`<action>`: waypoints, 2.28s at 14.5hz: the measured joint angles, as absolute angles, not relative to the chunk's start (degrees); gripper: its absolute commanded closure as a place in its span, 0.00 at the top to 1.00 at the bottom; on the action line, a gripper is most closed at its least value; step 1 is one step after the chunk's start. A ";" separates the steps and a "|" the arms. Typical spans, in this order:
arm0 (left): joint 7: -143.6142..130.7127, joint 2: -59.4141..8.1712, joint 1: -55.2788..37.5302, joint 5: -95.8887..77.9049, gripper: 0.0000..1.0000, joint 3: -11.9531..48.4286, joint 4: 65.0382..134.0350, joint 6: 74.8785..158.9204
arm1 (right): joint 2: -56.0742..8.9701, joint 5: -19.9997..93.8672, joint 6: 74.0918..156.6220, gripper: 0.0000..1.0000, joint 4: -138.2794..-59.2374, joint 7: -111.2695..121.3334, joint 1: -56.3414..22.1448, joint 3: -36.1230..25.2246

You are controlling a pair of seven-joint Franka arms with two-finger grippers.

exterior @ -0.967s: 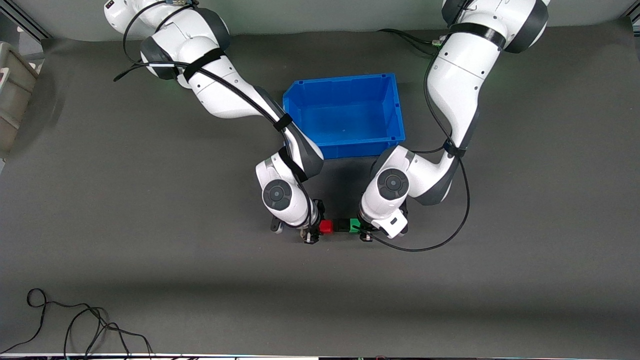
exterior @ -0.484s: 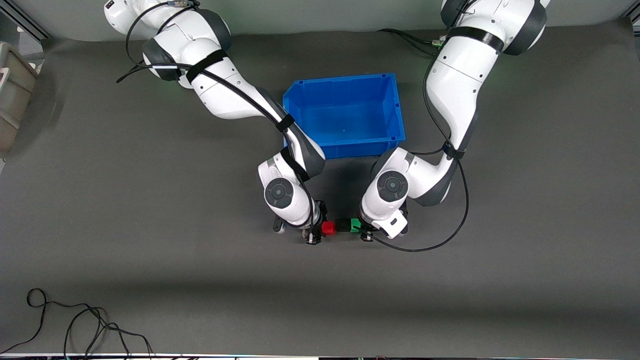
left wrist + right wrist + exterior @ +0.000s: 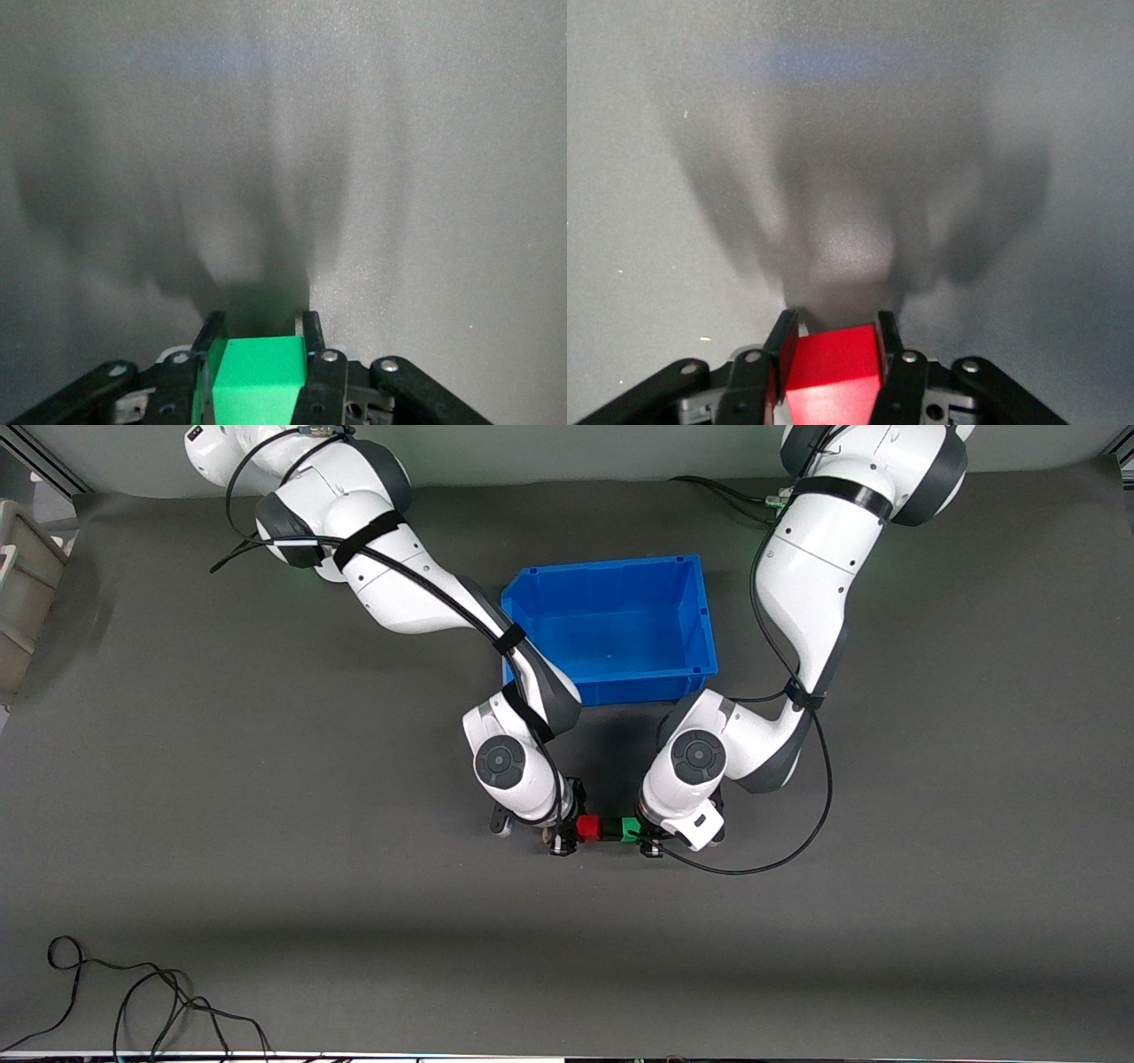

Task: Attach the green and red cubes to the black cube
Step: 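Lower the red and green cubes against the black cube's sides, then open both grippers and lift them away from the cubes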

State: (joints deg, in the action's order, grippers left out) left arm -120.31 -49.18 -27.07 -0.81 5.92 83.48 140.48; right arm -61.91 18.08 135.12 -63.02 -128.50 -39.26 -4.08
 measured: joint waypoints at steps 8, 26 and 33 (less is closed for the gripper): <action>-120.41 -49.72 -27.07 -0.81 0.00 5.91 83.43 141.15 | -61.97 18.08 135.12 0.22 -62.98 -128.50 -39.25 -4.08; -120.32 -49.53 -26.86 -0.32 1.00 5.51 81.60 141.97 | -51.83 18.06 117.34 0.99 -59.43 -110.06 -34.07 -4.46; -101.39 -39.92 -22.06 5.13 1.00 5.23 79.31 118.81 | -35.89 18.04 86.50 1.00 -59.18 -76.41 -23.37 -5.13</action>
State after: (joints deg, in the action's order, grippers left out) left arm -101.39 -39.92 -22.06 5.13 5.23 79.31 118.81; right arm -35.89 18.04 86.50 -59.18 -76.41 -23.37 -5.13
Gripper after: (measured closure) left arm 0.000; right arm 0.004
